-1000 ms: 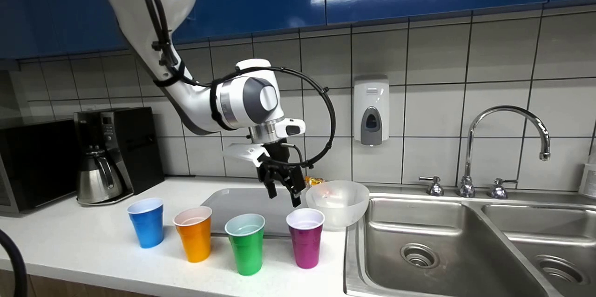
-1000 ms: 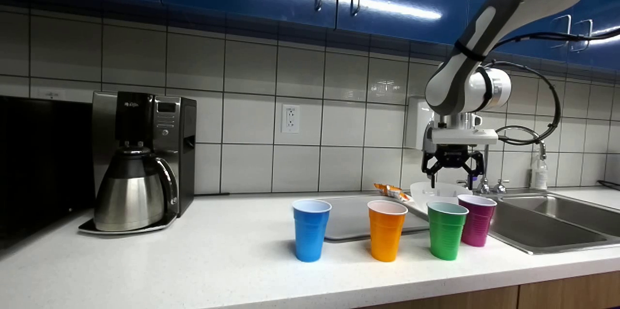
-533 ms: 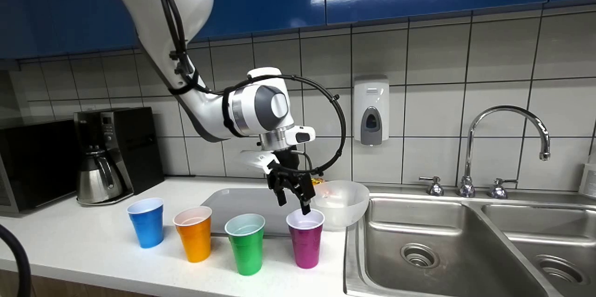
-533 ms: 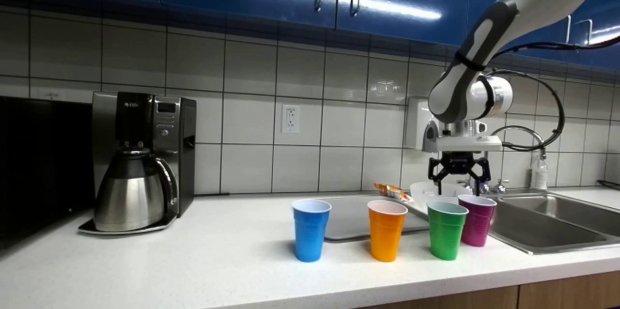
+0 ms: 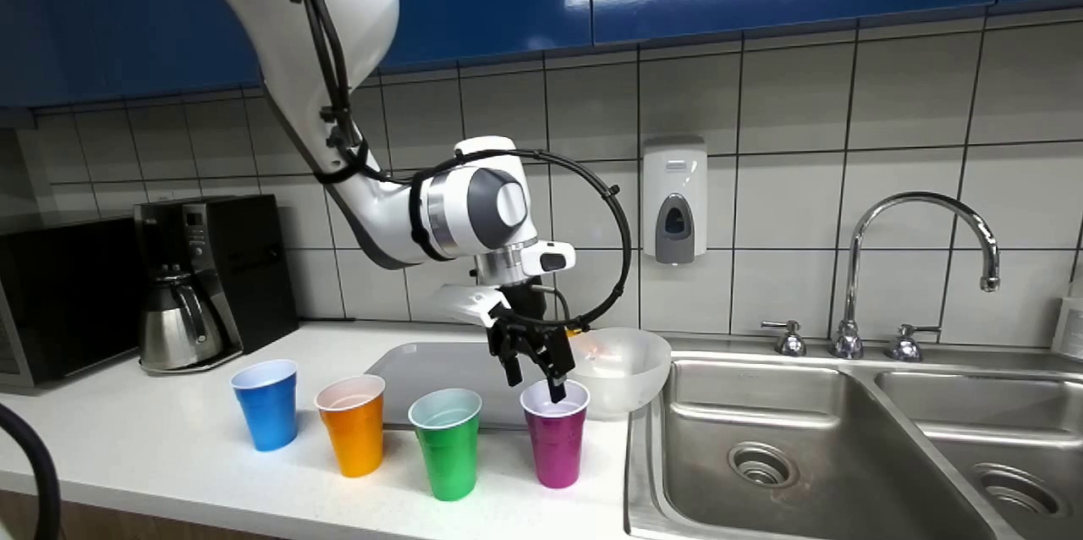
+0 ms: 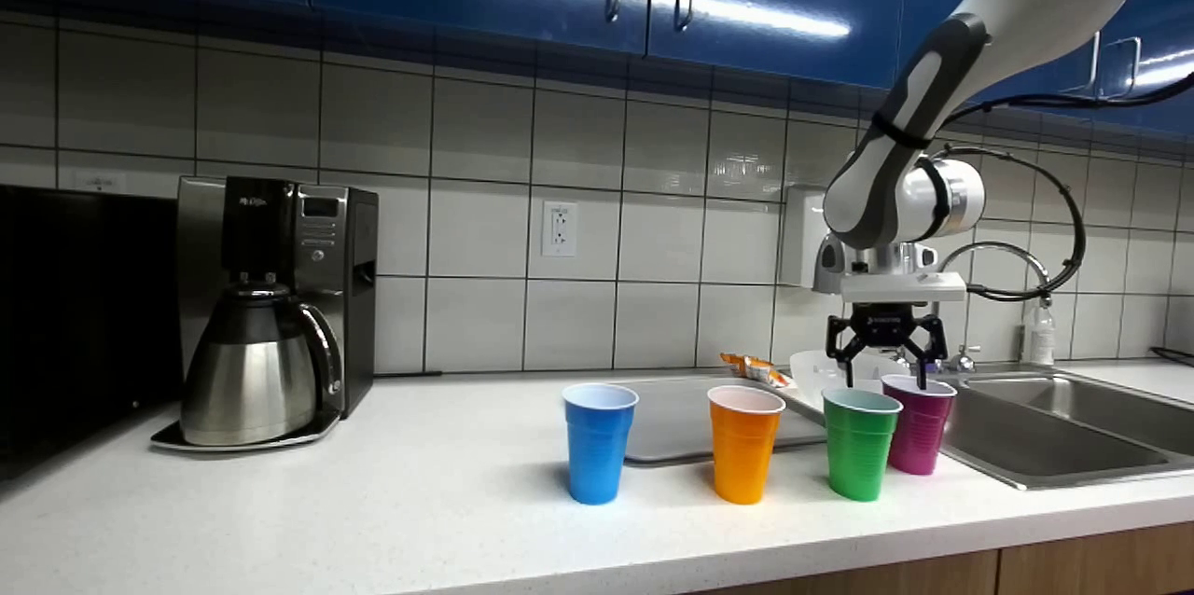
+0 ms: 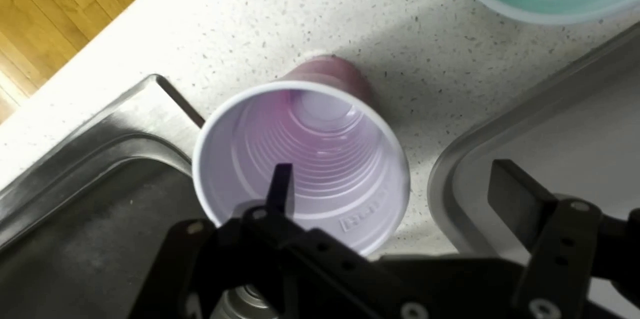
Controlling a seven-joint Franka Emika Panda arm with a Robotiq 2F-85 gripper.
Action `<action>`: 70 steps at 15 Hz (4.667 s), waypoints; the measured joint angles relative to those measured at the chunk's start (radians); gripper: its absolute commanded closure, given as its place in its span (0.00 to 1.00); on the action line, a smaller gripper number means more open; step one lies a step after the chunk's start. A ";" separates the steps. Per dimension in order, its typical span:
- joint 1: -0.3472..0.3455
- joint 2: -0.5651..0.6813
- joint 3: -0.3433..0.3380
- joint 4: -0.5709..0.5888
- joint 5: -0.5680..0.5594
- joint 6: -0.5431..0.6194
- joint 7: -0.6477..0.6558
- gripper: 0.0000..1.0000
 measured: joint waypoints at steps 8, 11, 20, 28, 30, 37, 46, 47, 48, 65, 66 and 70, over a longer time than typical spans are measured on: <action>0.009 0.025 -0.017 0.004 0.000 0.007 0.000 0.26; 0.011 0.033 -0.023 0.005 0.000 0.011 0.000 0.49; 0.028 0.036 -0.025 0.005 -0.001 0.011 0.000 1.00; 0.033 0.035 -0.036 0.027 -0.024 0.015 0.000 0.99; 0.038 0.032 -0.036 0.043 -0.025 0.010 0.000 0.99; 0.087 0.012 -0.031 0.094 -0.025 -0.013 0.000 0.99; 0.122 0.026 -0.005 0.129 -0.025 -0.014 0.000 0.99; 0.124 0.029 -0.002 0.133 -0.025 -0.014 0.000 0.99; 0.125 0.034 0.001 0.138 -0.025 -0.014 0.000 0.99; 0.143 0.167 0.002 0.260 -0.025 -0.014 0.000 0.99; 0.145 0.174 0.002 0.265 -0.025 -0.014 0.000 0.99; 0.157 0.200 0.002 0.284 -0.025 -0.016 0.000 0.99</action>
